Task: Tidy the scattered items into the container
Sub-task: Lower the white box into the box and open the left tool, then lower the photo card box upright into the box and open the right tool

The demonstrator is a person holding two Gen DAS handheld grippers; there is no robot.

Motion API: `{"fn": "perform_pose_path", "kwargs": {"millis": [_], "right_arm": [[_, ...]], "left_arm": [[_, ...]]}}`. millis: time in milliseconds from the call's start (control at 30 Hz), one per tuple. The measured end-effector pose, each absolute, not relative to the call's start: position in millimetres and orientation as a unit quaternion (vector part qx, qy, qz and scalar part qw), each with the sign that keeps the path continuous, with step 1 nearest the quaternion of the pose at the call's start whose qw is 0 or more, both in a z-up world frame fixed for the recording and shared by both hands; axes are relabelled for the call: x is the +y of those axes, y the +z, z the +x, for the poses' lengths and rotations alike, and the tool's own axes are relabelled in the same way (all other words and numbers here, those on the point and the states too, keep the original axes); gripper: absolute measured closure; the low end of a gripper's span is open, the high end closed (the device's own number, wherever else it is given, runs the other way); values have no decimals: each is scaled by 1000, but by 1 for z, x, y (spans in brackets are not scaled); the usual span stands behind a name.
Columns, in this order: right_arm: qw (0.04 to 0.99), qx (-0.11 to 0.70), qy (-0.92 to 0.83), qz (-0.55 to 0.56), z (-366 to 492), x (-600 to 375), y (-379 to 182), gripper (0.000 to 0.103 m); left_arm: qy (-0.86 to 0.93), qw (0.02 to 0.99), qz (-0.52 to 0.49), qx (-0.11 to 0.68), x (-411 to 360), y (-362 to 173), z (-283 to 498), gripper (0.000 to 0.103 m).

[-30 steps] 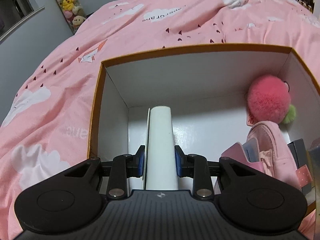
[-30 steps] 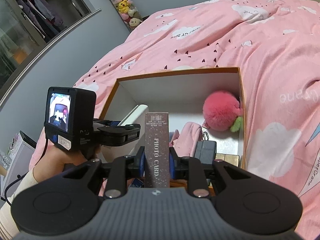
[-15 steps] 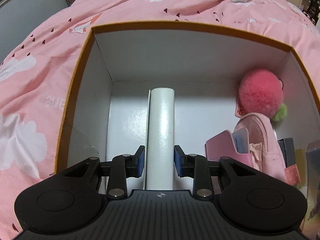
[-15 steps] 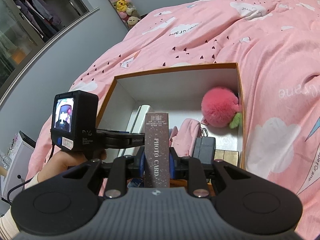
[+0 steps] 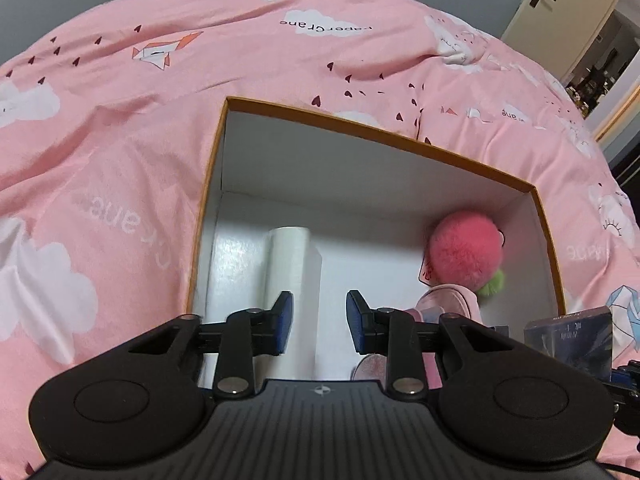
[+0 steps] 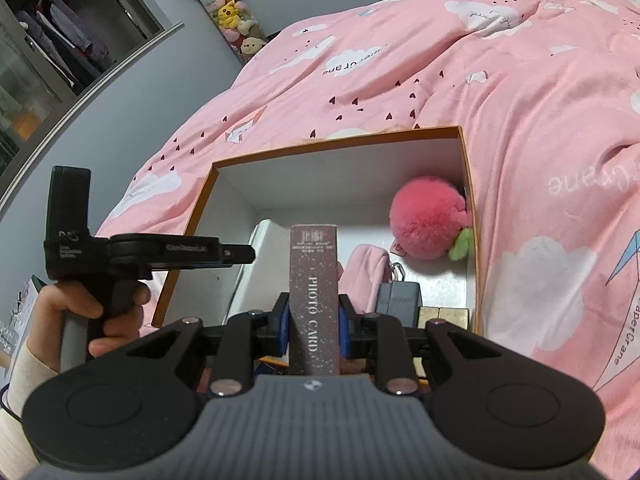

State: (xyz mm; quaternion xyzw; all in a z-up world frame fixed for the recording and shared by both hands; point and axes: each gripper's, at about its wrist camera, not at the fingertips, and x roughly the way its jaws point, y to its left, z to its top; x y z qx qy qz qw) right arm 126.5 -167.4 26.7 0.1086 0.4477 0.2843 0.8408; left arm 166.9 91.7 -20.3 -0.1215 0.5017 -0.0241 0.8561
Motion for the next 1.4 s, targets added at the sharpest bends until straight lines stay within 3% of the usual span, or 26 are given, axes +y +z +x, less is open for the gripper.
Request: {"fn": "perform_pose_path", "kwargs": {"millis": [600,733,1033,1400], "right_arm": [[831,451,294,143,135,-175,23,78],[828,445,306,150,140,-171,27,78],[812,462,316,164,155,-143,17,78],[811,495,280,138,161,-86,-9,78]], "left_arm": [[-62,814,19,577,46,-54,186,73],[-41,796,34,603,45,-69,189,78],[-32,812,12,582,57,-55,178,79],[-37,846,-127,517,87,-10,160,79]]}}
